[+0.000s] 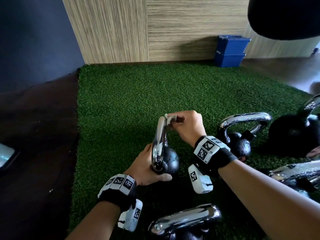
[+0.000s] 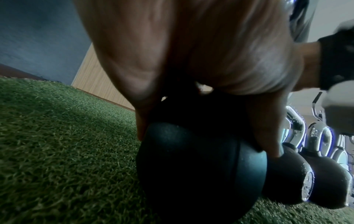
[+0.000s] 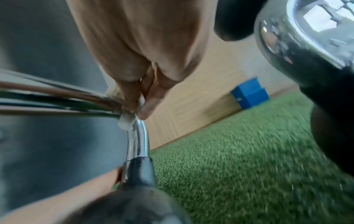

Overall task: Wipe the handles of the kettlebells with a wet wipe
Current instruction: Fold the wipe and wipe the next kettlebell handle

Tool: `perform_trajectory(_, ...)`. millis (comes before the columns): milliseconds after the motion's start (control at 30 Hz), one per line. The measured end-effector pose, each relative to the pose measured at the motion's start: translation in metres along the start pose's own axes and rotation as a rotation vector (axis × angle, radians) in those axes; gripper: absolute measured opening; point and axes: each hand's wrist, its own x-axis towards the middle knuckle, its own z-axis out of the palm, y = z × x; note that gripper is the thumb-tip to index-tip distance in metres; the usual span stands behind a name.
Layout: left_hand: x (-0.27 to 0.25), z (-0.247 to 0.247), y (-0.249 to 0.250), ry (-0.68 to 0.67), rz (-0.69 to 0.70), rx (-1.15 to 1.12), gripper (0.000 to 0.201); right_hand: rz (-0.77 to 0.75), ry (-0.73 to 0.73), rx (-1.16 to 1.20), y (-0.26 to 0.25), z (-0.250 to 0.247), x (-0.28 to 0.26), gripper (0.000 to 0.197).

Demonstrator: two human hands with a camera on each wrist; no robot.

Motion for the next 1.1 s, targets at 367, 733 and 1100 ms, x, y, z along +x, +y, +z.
perform_trajectory(367,0.017,-0.018,0.004,-0.136,-0.096,-0.066,0.102,-0.418,-0.089,-0.219,-0.027,-0.018,-0.007,0.034)
perform_trajectory(733,0.027,-0.028,0.004,-0.163,-0.186,-0.145,0.082,-0.411,-0.217,-0.158,-0.050,-0.027,-0.017,0.025)
perform_trajectory(1100,0.033,-0.029,0.009,-0.183,-0.134,-0.131,0.079,0.157,-0.514,0.241,-0.042,-0.018,-0.022,0.029)
